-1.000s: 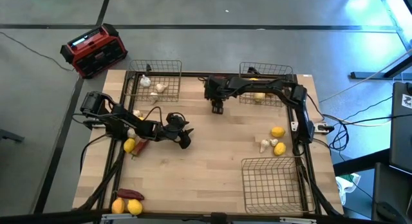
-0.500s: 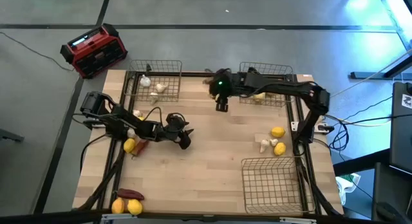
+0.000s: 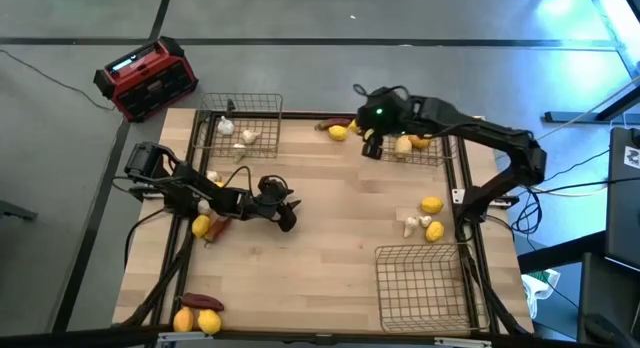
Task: Sort produce into baskets
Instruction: Put the yellow lemon into the top right wire basket
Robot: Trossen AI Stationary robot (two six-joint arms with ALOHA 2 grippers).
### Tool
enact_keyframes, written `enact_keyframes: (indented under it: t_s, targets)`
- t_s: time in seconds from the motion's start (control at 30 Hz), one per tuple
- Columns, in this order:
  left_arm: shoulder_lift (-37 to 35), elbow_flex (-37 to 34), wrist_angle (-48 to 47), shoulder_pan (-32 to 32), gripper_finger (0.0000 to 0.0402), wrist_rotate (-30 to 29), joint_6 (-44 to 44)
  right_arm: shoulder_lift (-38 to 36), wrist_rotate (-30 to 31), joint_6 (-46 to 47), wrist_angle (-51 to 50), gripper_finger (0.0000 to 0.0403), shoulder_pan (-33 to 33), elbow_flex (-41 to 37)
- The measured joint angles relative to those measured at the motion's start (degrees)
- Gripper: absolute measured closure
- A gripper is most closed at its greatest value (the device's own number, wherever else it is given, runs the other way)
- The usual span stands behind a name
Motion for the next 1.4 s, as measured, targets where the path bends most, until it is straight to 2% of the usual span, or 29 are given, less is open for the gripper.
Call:
enact_keyframes:
  t_s: [0.37, 0.8, 0.93, 1.4]
  targets:
    - [0.0, -0.01, 0.0, 0.0, 0.02, 0.02, -0.04, -3.87, -1.0, 1.19, -7.54, 0.022, -10.96, 0.0]
    - [0.0, -0.02, 0.0, 0.0, 0.02, 0.01, -0.01, -3.9, -10.53, 6.6, -10.59, 0.022, -29.2, -0.64]
    - [0.0, -0.02, 0.0, 0.0, 0.02, 0.02, -0.01, -3.89, -12.76, 8.23, -9.78, 0.0219, -32.61, -4.82]
    - [0.0, -0.02, 0.0, 0.0, 0.02, 0.0, 0.25, -3.87, -12.39, 12.27, -8.78, 0.0219, -40.16, -21.46]
